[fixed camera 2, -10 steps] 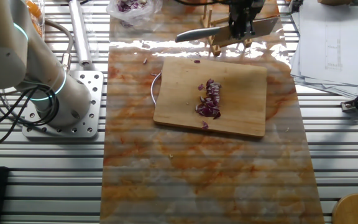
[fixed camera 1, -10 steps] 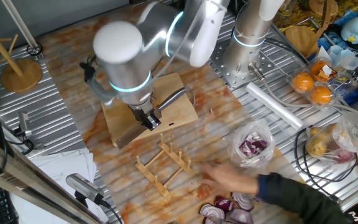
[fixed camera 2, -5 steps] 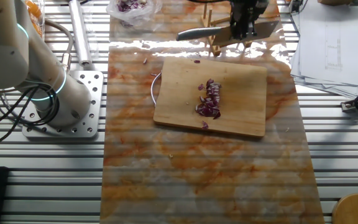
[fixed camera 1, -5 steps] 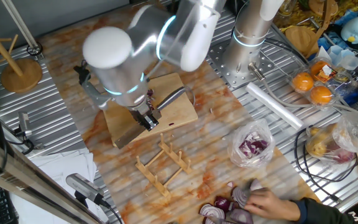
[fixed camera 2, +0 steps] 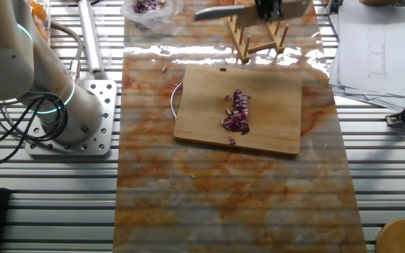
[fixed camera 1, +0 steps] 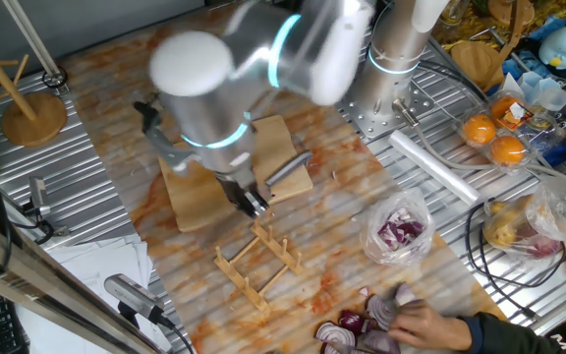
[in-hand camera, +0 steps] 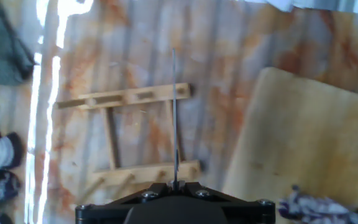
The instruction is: Chop the onions
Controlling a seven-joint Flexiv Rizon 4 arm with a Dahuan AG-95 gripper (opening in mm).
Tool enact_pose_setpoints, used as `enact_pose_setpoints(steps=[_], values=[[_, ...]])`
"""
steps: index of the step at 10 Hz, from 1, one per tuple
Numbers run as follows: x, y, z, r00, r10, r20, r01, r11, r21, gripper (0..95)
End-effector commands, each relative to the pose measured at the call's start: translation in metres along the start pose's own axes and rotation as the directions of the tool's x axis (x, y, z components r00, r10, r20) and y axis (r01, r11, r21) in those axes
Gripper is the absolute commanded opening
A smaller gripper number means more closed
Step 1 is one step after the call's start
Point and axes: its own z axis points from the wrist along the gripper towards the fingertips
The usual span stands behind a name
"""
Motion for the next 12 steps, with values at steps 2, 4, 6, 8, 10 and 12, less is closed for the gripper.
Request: enact_pose_setpoints(steps=[2, 4, 6, 8, 10, 12], values=[[-0.008, -0.001, 0.009, 0.998, -0.059, -0.031, 0.061, 0.997, 0.048, 0.0], [-0.011, -0.003, 0.013, 0.997, -0.064, -0.034, 0.066, 0.997, 0.049, 0.0], [-0.017, -0.001, 0.027, 0.998, -0.057, -0.032, 0.058, 0.997, 0.053, 0.0], [-0.024, 0.003, 0.043, 0.999, -0.050, -0.023, 0.051, 0.996, 0.072, 0.0], [-0.029, 0.002, 0.056, 0.998, -0.065, -0.026, 0.067, 0.995, 0.078, 0.0], [-0.026, -0.007, 0.073, 0.992, -0.121, -0.021, 0.122, 0.989, 0.080, 0.0]])
